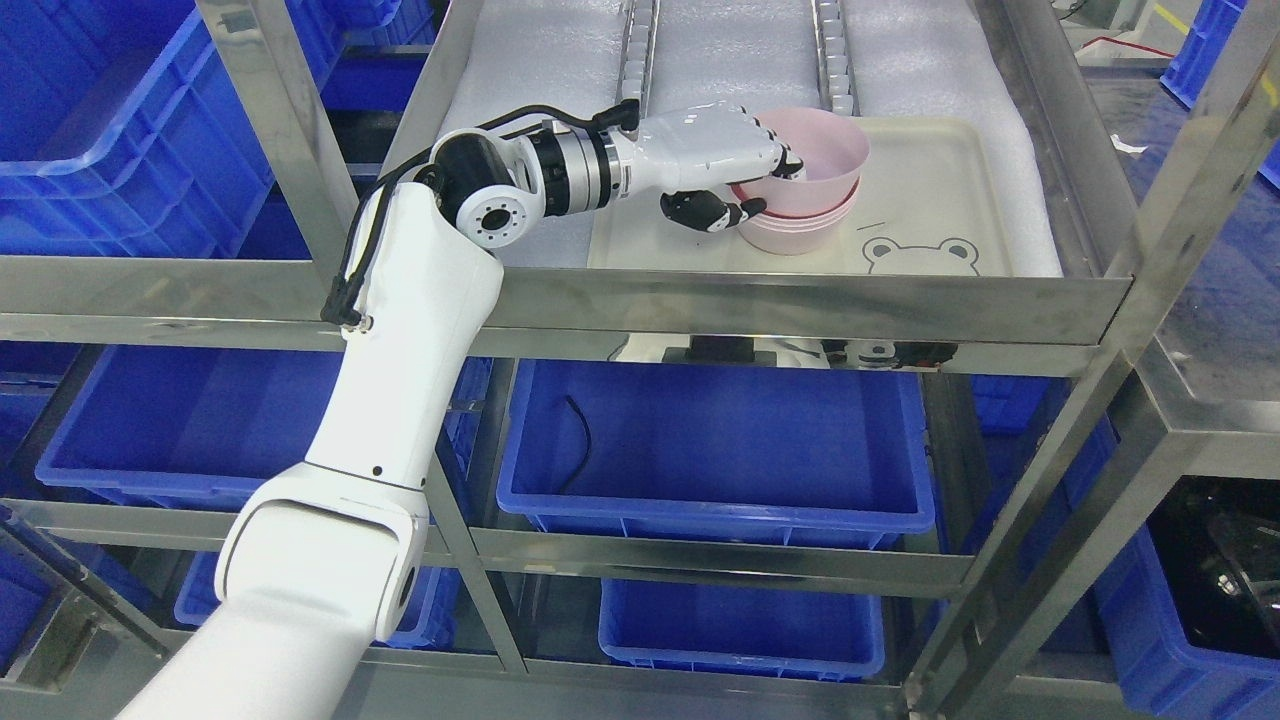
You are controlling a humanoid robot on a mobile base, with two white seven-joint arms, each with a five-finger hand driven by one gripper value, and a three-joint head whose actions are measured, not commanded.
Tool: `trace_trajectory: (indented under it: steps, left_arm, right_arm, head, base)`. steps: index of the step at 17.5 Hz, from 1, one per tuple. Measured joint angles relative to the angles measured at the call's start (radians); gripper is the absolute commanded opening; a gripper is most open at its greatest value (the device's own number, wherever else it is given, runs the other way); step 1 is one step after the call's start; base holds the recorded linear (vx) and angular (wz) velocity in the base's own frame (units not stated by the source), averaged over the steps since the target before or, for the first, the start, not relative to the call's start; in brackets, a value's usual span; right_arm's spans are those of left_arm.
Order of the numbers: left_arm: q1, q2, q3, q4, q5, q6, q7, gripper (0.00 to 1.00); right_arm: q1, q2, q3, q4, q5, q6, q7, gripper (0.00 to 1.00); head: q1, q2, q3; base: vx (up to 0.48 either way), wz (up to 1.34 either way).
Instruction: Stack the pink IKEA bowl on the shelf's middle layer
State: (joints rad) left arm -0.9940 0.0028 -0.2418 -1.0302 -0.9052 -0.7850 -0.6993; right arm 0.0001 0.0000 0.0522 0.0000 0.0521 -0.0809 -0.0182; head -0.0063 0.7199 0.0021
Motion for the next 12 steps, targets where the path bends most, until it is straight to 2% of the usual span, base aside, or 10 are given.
trace_trajectory:
  steps: [2, 5, 9, 12]
  left_arm:
    - [-0.013, -0.001, 0.002, 0.002, 0.0, 0.0, 0.0, 0.83]
    - [-0.044, -0.001, 0.012, 0.002, 0.001, 0.0, 0.001, 0.99]
    - [-0.102, -0.002, 0.041, -0.01, 0.049, 0.0, -0.017, 1.0]
    - [-0.116, -0.002, 0.046, -0.022, 0.187, 0.012, -0.003, 1.0]
  right_arm:
    - [0.0, 0.0, 0.0, 0.0, 0.0, 0.0, 0.0, 1.0]
    - [0.0, 0.0, 0.0, 0.0, 0.0, 0.0, 0.0, 1.0]
    - [0.0, 0.0, 0.0, 0.0, 0.0, 0.0, 0.0, 1.0]
    - [0.0, 0.0, 0.0, 0.0, 0.0, 0.0, 0.0, 1.0]
  head:
    - [0.0, 0.0, 0.0]
    - [0.0, 0.0, 0.0]
    - [0.0, 0.0, 0.0]
    - [0.0, 0.0, 0.0]
  base:
    - [0.002, -0.01]
    - [0.001, 0.0]
    - [0.0, 0.0]
    - [0.0, 0.0]
